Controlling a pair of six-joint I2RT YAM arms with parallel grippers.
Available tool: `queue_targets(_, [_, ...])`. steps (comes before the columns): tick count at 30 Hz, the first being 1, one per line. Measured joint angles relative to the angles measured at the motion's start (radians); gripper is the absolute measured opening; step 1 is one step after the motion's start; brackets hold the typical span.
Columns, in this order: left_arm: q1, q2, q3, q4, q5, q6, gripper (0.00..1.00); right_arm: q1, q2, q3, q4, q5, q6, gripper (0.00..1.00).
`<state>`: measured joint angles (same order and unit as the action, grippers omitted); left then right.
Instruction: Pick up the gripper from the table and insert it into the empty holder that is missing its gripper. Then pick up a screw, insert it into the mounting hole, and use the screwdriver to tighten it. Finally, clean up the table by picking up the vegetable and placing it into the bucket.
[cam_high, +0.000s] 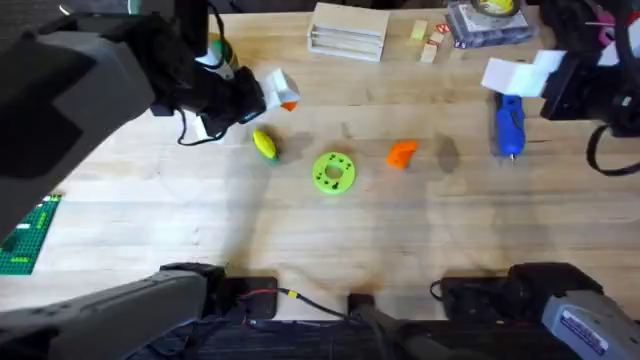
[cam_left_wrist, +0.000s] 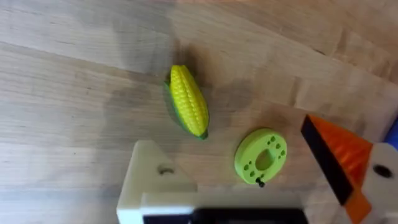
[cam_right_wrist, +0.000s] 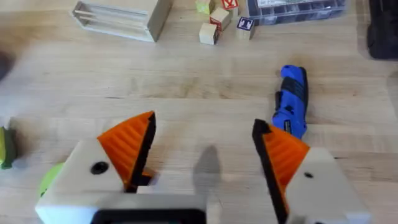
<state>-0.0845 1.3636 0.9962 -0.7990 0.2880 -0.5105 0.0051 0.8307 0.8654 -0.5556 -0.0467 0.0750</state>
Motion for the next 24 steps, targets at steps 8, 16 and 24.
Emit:
queue_targets(8, [-0.13, 0.128, 0.0, 0.03, -0.124, -0.014, 0.994, 0.0, 0.0, 0.0, -0.003, 0.0, 0.0, 0.99])
queue_targets(16, [-0.18, 0.235, 0.0, 0.07, -0.203, -0.029, 0.307, 0.0, 0.0, 0.0, -0.003, 0.0, 0.0, 0.989])
queue_targets(24, [-0.18, 0.211, 0.0, 0.057, -0.229, -0.029, 0.005, 0.0, 0.0, 0.0, -0.003, 0.0, 0.0, 0.987])
